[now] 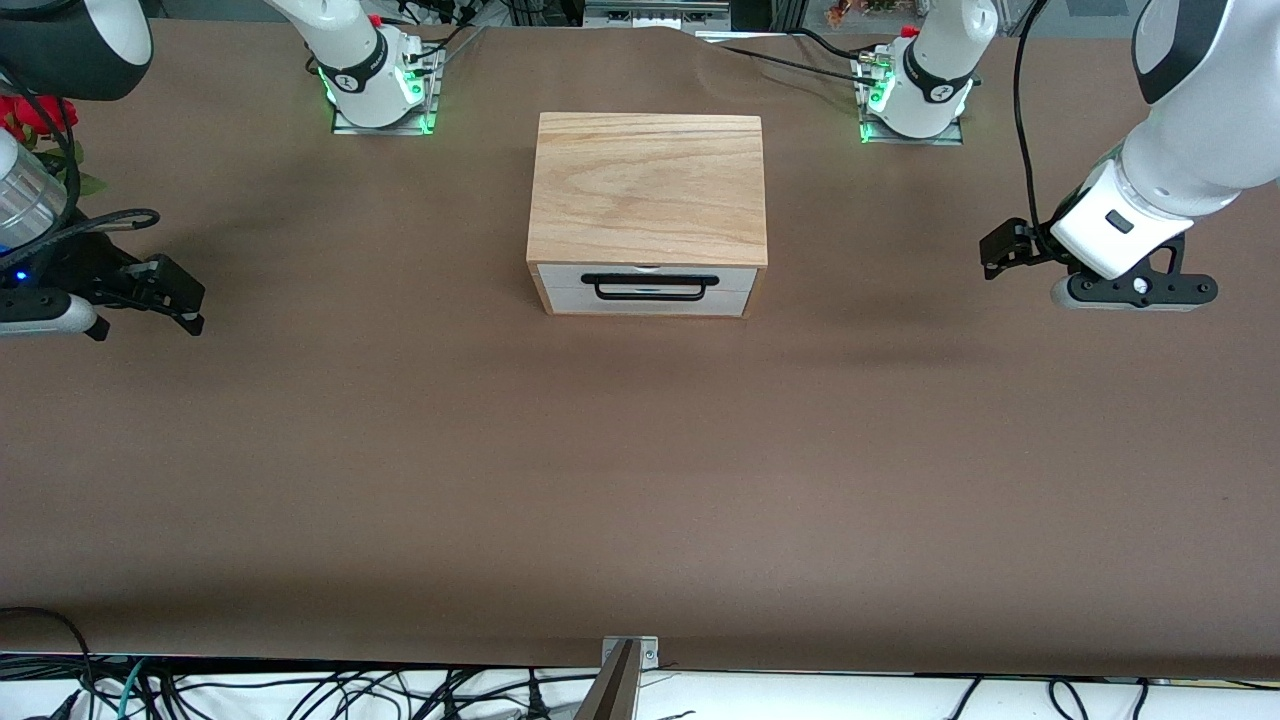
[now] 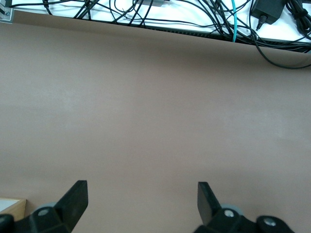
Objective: Close drawer with both arms simultaneously
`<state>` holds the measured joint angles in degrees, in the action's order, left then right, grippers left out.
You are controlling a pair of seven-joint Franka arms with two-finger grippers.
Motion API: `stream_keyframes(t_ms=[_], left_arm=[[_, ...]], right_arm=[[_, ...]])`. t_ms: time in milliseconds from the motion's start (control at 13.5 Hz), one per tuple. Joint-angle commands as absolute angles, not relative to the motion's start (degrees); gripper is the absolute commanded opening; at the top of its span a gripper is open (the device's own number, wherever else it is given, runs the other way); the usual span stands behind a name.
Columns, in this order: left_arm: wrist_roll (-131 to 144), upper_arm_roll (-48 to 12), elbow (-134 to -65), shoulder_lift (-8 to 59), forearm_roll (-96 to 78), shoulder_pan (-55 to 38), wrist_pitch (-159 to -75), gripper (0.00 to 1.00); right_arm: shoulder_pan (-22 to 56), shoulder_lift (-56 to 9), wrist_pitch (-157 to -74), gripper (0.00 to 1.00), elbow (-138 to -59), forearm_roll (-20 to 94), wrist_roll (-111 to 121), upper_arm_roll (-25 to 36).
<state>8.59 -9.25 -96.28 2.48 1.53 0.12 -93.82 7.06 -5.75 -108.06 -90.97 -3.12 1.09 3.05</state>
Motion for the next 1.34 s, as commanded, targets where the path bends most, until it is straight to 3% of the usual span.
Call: stream_keyframes(t_ms=[0, 371, 817, 1040, 1262], left_arm=[[7.5, -9.8, -95.9, 2.3, 3.0, 0.5, -93.0, 1.00], [7.8, -9.8, -95.9, 2.3, 2.9, 0.5, -93.0, 1.00], [7.7, -9.8, -95.8, 2.3, 2.5, 0.5, -93.0, 1.00], [7.7, -9.8, -95.8, 2.3, 2.4, 0.6, -93.0, 1.00], [7.5, -9.8, -95.8, 2.3, 2.5, 0.6, -93.0, 1.00]], right_arm=[[5.5, -4.5, -106.7, 1.00, -92.0, -2.1, 1.0, 1.8], [5.4, -4.1, -86.0, 1.00, -90.9, -0.3, 1.0, 2.5], [5.4, -5.2, -71.2, 1.00, -91.2, -0.3, 1.1, 2.5], [4.9, -5.5, -70.6, 1.00, -91.3, -0.3, 1.1, 2.5], [4.3, -6.1, -79.4, 1.00, -91.1, -0.4, 1.1, 2.5]])
